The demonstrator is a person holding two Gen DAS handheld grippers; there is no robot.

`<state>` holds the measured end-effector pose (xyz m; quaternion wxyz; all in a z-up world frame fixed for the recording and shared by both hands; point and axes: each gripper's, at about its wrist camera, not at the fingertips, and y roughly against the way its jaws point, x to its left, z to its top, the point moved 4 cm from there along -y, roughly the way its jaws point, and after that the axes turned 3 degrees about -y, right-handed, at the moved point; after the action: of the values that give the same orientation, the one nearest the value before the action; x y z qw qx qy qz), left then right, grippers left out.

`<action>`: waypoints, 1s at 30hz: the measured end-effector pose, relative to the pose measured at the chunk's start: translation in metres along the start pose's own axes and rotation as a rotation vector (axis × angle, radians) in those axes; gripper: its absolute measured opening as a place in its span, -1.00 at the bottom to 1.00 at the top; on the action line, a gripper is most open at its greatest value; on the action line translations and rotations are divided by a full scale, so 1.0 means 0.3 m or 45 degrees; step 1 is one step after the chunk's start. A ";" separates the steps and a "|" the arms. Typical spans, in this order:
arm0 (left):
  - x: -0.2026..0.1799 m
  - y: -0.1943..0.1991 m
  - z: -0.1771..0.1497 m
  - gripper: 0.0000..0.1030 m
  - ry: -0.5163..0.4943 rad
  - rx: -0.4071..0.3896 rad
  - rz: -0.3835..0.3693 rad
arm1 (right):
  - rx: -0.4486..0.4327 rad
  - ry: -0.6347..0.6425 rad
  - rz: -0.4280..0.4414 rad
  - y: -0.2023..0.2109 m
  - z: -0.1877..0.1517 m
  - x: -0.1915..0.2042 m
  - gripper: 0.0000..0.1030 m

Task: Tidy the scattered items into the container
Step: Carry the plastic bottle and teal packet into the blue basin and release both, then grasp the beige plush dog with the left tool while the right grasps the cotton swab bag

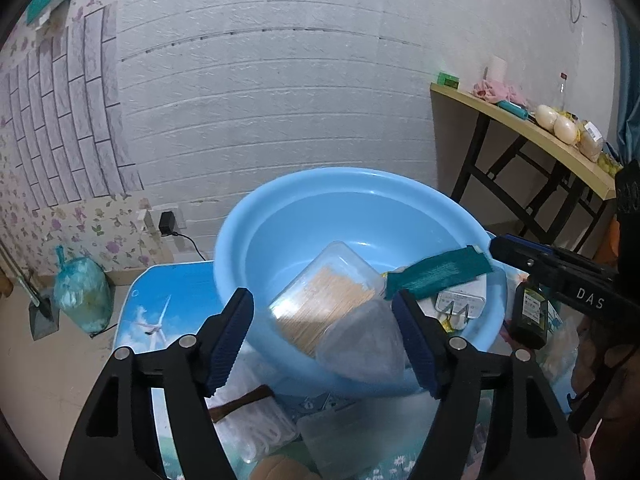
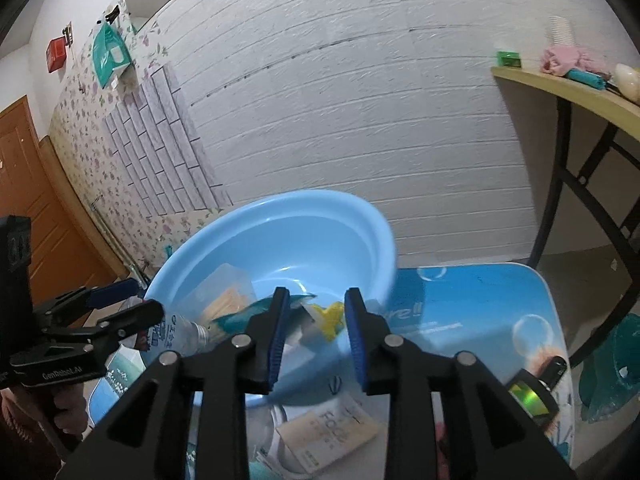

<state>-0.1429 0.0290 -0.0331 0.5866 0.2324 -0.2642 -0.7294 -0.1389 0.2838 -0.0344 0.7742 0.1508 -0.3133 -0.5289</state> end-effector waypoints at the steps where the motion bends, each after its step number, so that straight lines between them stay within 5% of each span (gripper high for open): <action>1: 0.004 0.014 -0.005 0.39 0.005 -0.004 0.003 | -0.001 -0.003 -0.002 0.009 -0.001 -0.001 -0.45; 18: 0.078 0.176 -0.198 0.52 0.087 0.005 0.076 | 0.093 0.015 -0.083 0.148 -0.177 0.009 -0.42; 22: 0.087 0.193 -0.268 0.60 0.110 0.026 0.080 | 0.122 -0.020 -0.077 0.166 -0.222 -0.006 -0.23; 30: 0.073 0.215 -0.377 0.64 0.123 0.065 0.053 | 0.195 -0.024 -0.126 0.198 -0.321 -0.032 -0.23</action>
<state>-0.0267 -0.0164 -0.0763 0.6076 0.2767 -0.2587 -0.6982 -0.0363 0.3066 -0.0769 0.7303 0.2200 -0.3524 -0.5423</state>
